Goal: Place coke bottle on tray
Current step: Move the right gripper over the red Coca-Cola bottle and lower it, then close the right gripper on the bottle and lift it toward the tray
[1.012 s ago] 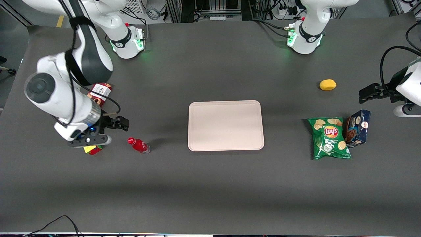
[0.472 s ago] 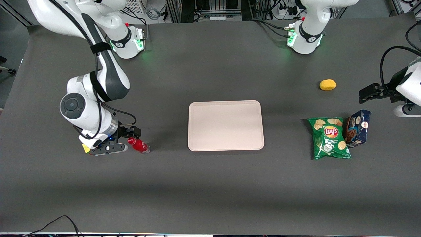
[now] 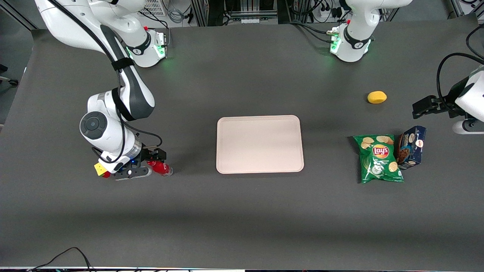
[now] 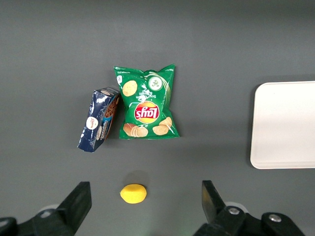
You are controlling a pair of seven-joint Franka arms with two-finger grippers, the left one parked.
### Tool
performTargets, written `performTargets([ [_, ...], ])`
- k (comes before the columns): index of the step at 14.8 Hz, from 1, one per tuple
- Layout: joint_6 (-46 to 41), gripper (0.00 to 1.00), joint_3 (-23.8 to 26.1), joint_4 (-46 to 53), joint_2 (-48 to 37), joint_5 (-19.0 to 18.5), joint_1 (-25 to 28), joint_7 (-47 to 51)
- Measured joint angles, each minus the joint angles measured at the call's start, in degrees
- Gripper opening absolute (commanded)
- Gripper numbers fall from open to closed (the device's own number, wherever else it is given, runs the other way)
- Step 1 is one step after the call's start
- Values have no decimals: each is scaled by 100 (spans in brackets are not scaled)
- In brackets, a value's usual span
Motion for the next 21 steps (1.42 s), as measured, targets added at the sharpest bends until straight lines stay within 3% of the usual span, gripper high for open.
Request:
performTargets([
  [11,20,100,14,-91,108,0,2,-1],
  [12,20,96,18,-91,120,0,5,-1],
  [15,23,71,21,-91,138,-2,15,-1],
  [18,24,35,38,-91,138,-75,20,-6],
  [19,24,30,45,-91,138,-88,21,-6],
  [20,24,12,51,-91,139,-95,21,-6],
  [21,24,0,60,-84,132,-106,21,-6],
])
